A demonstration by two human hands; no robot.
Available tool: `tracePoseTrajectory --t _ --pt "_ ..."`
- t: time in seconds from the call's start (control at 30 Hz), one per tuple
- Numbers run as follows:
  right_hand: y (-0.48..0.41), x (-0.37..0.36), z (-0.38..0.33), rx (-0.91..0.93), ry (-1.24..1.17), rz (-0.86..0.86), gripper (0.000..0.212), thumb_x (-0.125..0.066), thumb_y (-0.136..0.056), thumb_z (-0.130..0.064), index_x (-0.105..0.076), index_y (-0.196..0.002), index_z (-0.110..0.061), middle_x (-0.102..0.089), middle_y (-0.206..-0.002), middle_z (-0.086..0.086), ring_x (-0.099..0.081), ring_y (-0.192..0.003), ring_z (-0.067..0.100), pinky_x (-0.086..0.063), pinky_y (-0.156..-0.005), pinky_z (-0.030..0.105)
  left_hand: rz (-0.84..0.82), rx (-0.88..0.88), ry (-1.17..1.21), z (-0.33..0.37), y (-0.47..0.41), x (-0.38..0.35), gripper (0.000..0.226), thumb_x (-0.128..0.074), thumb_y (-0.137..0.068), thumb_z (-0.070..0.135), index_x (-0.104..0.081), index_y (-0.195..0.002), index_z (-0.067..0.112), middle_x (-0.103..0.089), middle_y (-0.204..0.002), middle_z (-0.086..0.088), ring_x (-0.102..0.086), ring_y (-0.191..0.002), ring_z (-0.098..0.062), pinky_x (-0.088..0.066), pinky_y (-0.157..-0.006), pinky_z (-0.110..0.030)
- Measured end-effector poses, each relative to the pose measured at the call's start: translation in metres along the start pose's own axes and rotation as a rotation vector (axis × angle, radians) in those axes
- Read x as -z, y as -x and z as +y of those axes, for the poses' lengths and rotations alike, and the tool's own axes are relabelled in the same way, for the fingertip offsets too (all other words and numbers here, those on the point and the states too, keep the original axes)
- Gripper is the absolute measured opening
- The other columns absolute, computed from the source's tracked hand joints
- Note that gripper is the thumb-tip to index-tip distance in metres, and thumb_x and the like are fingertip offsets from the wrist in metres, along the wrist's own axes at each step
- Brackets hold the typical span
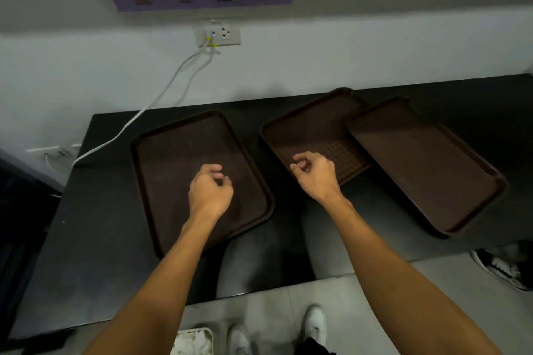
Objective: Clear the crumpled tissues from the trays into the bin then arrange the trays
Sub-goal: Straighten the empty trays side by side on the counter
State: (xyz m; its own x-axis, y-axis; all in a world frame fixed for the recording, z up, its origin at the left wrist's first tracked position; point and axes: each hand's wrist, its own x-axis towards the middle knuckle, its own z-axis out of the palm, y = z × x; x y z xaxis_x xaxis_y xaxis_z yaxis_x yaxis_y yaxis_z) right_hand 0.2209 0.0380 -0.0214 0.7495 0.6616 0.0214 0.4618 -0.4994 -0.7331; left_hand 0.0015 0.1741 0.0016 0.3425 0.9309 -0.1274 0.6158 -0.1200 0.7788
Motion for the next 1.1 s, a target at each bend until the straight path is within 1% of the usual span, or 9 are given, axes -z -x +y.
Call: tracePoseTrajectory --t 0.17,0.27,0.4,0.53,0.63,0.77,0.83,0.93,1.1 --pt "-0.016 0.05 0.03 -0.002 -0.012 0.038 0.02 -0.076 -0.088 -0.028 -0.074 -0.107 -0.024 -0.067 -0.088 -0.004 -0.062 -0.074 0.003 -0.052 -0.081 0.019 -0.135 -0.031 0.09 0.06 0.016 -0.064 0.023 -0.067 -0.093 0.02 -0.064 -0.116 0.02 -0.07 -0.094 0.008 -0.066 -0.083 -0.004 -0.056 -0.084 -0.027" --pt "-0.034 0.087 0.059 -0.029 -0.01 0.068 0.021 -0.076 -0.088 -0.03 -0.075 -0.108 -0.024 -0.069 -0.091 -0.004 -0.061 -0.073 0.002 -0.05 -0.08 0.017 -0.185 -0.018 0.135 0.094 0.023 -0.114 0.021 -0.067 -0.094 0.024 -0.065 -0.114 0.021 -0.069 -0.089 0.01 -0.063 -0.078 0.001 -0.049 -0.074 -0.016" --pt "-0.069 0.135 0.114 -0.084 0.03 0.108 0.026 -0.076 -0.084 -0.04 -0.072 -0.109 -0.031 -0.066 -0.096 -0.006 -0.063 -0.096 0.019 -0.053 -0.096 0.038 -0.265 0.031 0.198 0.14 0.032 -0.183 0.028 -0.068 -0.094 0.029 -0.063 -0.12 0.02 -0.068 -0.088 0.01 -0.065 -0.082 -0.002 -0.049 -0.08 -0.017" --pt "-0.108 0.182 0.158 -0.136 0.19 0.115 0.047 -0.075 -0.084 -0.047 -0.067 -0.125 -0.025 -0.062 -0.119 0.006 -0.049 -0.121 0.032 -0.04 -0.108 0.042 -0.348 0.098 0.225 0.179 0.037 -0.242 0.044 -0.067 -0.096 0.035 -0.055 -0.135 0.019 -0.069 -0.115 0.004 -0.061 -0.09 -0.003 -0.042 -0.075 -0.01" --pt "-0.138 0.213 0.184 -0.221 0.33 0.045 0.063 -0.073 -0.085 -0.054 -0.056 -0.138 -0.025 -0.047 -0.145 0.014 -0.035 -0.136 0.039 -0.034 -0.113 0.051 -0.408 0.125 0.213 0.199 0.038 -0.278 0.053 -0.067 -0.095 0.038 -0.052 -0.141 0.014 -0.065 -0.127 0.0 -0.061 -0.11 -0.012 -0.043 -0.089 -0.019" --pt "-0.172 0.244 0.217 -0.295 0.492 -0.055 0.082 -0.072 -0.083 -0.061 -0.042 -0.151 -0.026 -0.033 -0.156 0.018 -0.025 -0.142 0.046 -0.028 -0.117 0.058 -0.428 0.185 0.152 0.212 0.04 -0.314 0.075 -0.068 -0.094 0.043 -0.034 -0.153 0.013 -0.048 -0.146 -0.008 -0.05 -0.133 -0.026 -0.043 -0.111 -0.037" --pt "-0.182 0.256 0.229 -0.322 0.513 -0.097 0.09 -0.071 -0.082 -0.065 -0.032 -0.155 -0.03 -0.026 -0.16 0.018 -0.019 -0.145 0.047 -0.022 -0.119 0.061 -0.449 0.219 0.124 0.217 0.04 -0.326 0.079 -0.067 -0.094 0.043 -0.028 -0.155 0.012 -0.045 -0.146 -0.009 -0.049 -0.133 -0.028 -0.043 -0.111 -0.04" --pt "-0.189 0.264 0.243 -0.375 0.529 -0.169 0.103 -0.07 -0.078 -0.073 -0.019 -0.159 -0.035 -0.018 -0.165 0.017 -0.012 -0.149 0.05 -0.015 -0.119 0.064 -0.476 0.23 0.128 0.217 0.039 -0.341 0.074 -0.069 -0.091 0.043 -0.035 -0.15 0.014 -0.055 -0.137 -0.008 -0.052 -0.129 -0.028 -0.045 -0.11 -0.042" --pt "-0.188 0.265 0.253 -0.434 0.524 -0.189 0.114 -0.07 -0.071 -0.08 -0.015 -0.16 -0.034 -0.014 -0.165 0.018 -0.012 -0.149 0.05 -0.016 -0.12 0.065 -0.444 0.252 0.211 0.214 0.041 -0.351 0.069 -0.074 -0.085 0.042 -0.043 -0.143 0.018 -0.063 -0.127 -0.003 -0.06 -0.118 -0.023 -0.054 -0.102 -0.042"
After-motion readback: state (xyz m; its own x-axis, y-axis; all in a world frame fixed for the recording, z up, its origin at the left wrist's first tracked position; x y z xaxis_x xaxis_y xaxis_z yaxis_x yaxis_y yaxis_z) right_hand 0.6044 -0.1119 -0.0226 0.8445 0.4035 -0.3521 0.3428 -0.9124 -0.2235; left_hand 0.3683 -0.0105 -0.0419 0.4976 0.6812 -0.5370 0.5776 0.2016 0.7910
